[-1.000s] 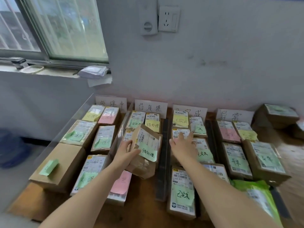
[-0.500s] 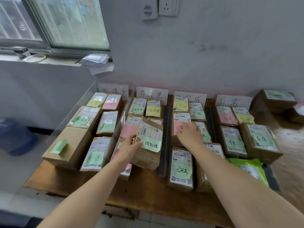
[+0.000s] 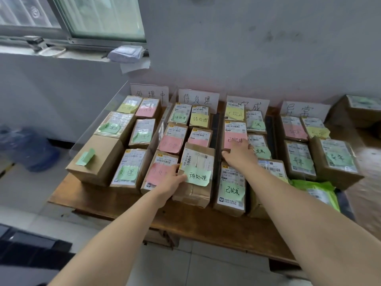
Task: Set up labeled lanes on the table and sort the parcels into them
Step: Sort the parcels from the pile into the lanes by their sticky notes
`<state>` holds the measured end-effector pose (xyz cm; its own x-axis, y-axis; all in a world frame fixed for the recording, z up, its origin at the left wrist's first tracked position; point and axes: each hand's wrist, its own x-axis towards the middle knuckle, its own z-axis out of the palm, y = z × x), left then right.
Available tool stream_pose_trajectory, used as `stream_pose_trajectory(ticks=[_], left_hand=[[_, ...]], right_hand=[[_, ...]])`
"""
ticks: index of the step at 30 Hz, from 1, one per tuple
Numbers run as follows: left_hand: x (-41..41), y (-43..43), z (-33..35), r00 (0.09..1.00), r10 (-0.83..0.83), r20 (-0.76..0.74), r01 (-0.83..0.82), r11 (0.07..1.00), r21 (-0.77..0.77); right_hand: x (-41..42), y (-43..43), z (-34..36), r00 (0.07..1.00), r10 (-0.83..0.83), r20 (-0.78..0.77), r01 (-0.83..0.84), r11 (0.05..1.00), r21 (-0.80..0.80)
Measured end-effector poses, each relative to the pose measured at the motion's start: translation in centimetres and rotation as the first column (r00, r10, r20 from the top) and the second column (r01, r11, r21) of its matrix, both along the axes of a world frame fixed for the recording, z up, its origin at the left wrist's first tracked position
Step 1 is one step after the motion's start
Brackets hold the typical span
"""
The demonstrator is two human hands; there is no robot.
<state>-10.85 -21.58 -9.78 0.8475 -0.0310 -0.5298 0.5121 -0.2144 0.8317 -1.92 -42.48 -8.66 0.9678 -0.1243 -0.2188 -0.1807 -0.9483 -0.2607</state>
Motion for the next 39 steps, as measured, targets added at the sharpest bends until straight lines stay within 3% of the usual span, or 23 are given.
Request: stream_pose_trajectory(ticks=[12,15,18,21,23,27,29,36,39], left_hand=[[-1.0,0.3,-0.1,0.986,-0.156,-0.063,0.157,0.988,0.001],[-0.7,0.1,-1.0,0.991,-0.122,-0.052,0.127,0.987,0.097],[-0.4,-0.8,-1.4,0.986,-0.165,0.008,0.155,0.94,0.304],[-0.1,-1.8,-1.3,0.951,-0.281,0.132,0.178,0.842,0.51],[-0.1,-2.0,-1.3,0.897,-0.419,0.139,0.241,0.729,0.641],[0.0,-1.4,-2.0,0.628,-0.765,-0.142,0.53,0.288,0.797],[0.1,-1.3,-2.3,0.585,-0.79,-0.185,0.541,0.21,0.814],[1.0,-1.9,-1.5,0.634,-0.767,-0.096,0.438,0.254,0.863],[2.0,-1.9,-0.3,0.674,-0.739,-0.021,0.37,0.313,0.874]], right_hand=[[-0.2,0.3,-0.2,1.0,0.021,0.013,-0.021,1.0,-0.002],[-0.2,0.4,-0.2,1.0,0.017,0.007,-0.017,1.0,0.006],[-0.3,0.5,-0.1,1.0,0.017,0.014,-0.017,1.0,-0.001],[-0.4,0.5,-0.1,1.0,0.016,0.011,-0.016,1.0,-0.006],[-0.3,0.5,-0.1,1.0,0.018,0.009,-0.018,1.0,-0.011],[-0.4,0.3,-0.1,0.999,0.035,-0.002,-0.035,0.999,-0.017],[-0.5,0.2,-0.2,0.999,0.045,0.005,-0.045,0.999,-0.018],[-0.7,0.0,-0.1,0.996,0.087,-0.013,-0.088,0.994,-0.069],[-0.9,-0.4,0.7,0.992,0.122,0.006,-0.122,0.99,-0.077]])
